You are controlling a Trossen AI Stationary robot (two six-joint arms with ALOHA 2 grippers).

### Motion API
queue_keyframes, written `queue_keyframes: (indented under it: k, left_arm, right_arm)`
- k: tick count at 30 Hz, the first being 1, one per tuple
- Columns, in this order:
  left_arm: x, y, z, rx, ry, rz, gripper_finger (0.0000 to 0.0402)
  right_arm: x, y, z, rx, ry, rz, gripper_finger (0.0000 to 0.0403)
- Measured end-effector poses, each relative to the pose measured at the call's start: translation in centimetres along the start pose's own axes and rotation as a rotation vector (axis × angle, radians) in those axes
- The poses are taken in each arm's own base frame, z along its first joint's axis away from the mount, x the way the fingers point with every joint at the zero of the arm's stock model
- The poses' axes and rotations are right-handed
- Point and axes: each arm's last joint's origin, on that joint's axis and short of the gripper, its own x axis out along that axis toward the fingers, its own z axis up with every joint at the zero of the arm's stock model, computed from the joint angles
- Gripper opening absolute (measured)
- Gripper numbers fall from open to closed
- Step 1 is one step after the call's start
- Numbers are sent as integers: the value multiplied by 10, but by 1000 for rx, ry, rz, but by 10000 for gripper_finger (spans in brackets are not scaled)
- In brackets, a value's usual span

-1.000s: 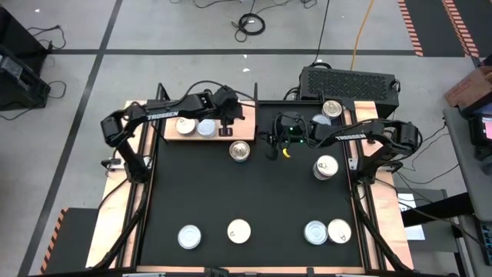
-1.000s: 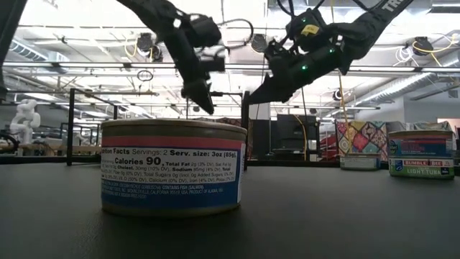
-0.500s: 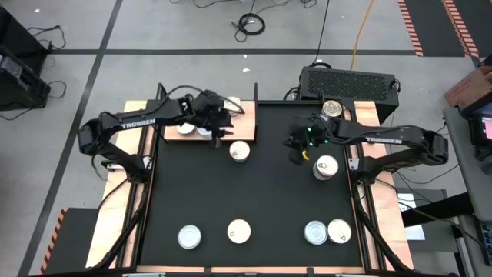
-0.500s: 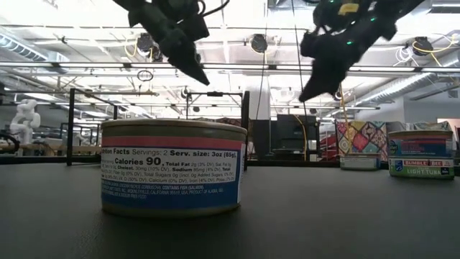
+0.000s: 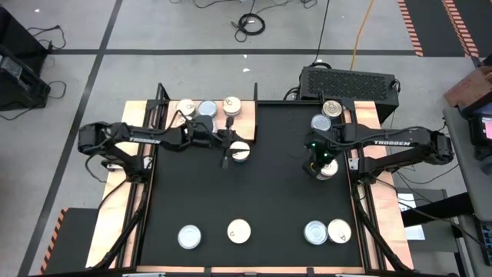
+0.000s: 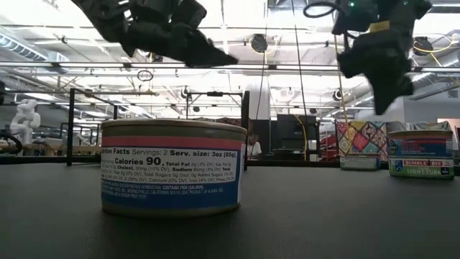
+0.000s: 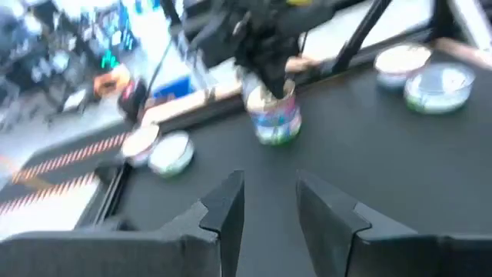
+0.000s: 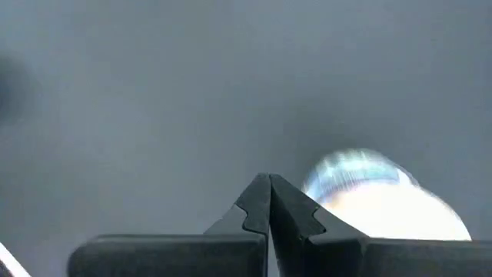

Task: Stack canned seafood by type on shelf
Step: Put the blue tuna can on the shelf

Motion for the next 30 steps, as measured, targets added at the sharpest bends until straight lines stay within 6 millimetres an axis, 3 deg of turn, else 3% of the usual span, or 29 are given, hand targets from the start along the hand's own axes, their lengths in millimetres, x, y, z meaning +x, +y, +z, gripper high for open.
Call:
queue_keyframes:
  k: [5,9,15,20,26,30]
  left_arm:
    - [16,-5,-9,10,-86,-121,121]
    - [26,-7,-18,27,-116,-125,121]
    - [29,-5,-17,47,-161,-106,121]
    - [29,-6,-17,41,-161,-117,121]
    - [29,-7,-18,34,-146,-126,121]
    - [29,-7,-19,32,-141,-128,121]
  right_arm:
    - [-26,-4,-8,166,100,-141,0]
    - [-45,-8,-11,211,58,-304,0]
    - [-39,-20,-11,280,94,-327,11]
    - [-27,-34,-15,337,130,-352,69]
    - [-14,-49,-14,290,148,-352,158]
    - [-10,-58,-13,259,180,-325,196]
